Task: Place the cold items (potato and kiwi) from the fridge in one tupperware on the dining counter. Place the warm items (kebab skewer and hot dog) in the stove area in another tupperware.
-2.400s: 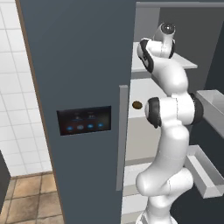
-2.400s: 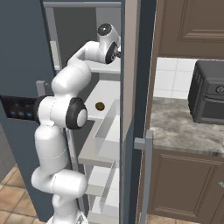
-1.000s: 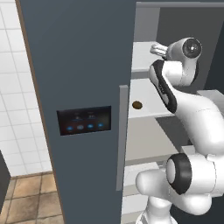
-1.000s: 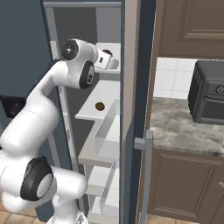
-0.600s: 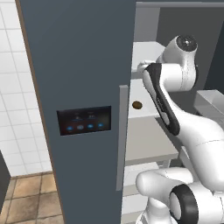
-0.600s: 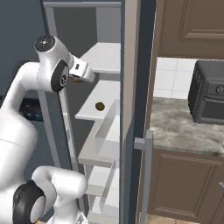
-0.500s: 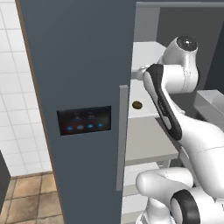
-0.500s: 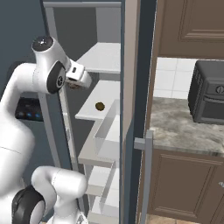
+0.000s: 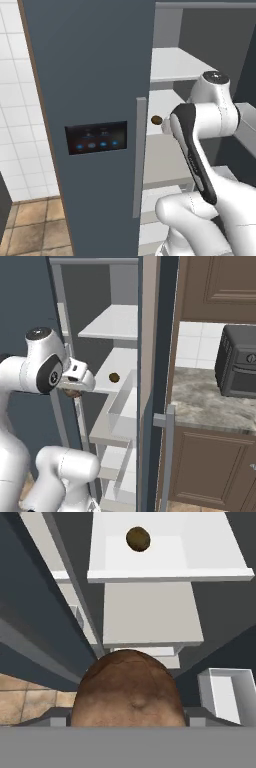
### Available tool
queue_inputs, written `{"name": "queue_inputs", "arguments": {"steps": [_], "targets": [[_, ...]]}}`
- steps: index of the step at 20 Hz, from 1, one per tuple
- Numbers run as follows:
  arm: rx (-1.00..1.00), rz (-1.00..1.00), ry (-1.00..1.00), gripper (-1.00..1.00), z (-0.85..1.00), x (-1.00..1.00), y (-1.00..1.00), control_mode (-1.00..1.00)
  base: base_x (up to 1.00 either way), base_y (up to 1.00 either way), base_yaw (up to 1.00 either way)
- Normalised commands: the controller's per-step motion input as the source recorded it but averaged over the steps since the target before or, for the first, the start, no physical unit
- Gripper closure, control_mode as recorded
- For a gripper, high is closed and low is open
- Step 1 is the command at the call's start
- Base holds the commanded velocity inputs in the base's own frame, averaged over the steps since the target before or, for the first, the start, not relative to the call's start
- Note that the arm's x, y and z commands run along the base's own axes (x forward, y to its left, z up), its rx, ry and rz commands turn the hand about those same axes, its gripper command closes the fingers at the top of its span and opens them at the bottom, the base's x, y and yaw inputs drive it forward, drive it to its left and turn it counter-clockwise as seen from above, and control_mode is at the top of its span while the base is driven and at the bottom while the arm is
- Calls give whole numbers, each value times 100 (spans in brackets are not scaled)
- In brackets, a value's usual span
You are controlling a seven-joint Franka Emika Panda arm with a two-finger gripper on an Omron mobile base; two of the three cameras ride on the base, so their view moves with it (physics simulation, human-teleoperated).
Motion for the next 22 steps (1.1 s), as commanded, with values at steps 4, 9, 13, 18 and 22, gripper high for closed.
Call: {"name": "queue_inputs", "arguments": {"steps": [4,9,13,18,22], "targets": [[-5,0,-21,100,-89,-99,-4,-100,0,0,0],[1,0,-7,100,-12,-40,-14,-100,0,0,0],[0,0,-1,100,0,-15,0,-100,0,0,0],[0,0,0,100,0,-17,0,-100,0,0,0],[0,0,0,100,-1,-10,0,100,-47,10,0]]}}
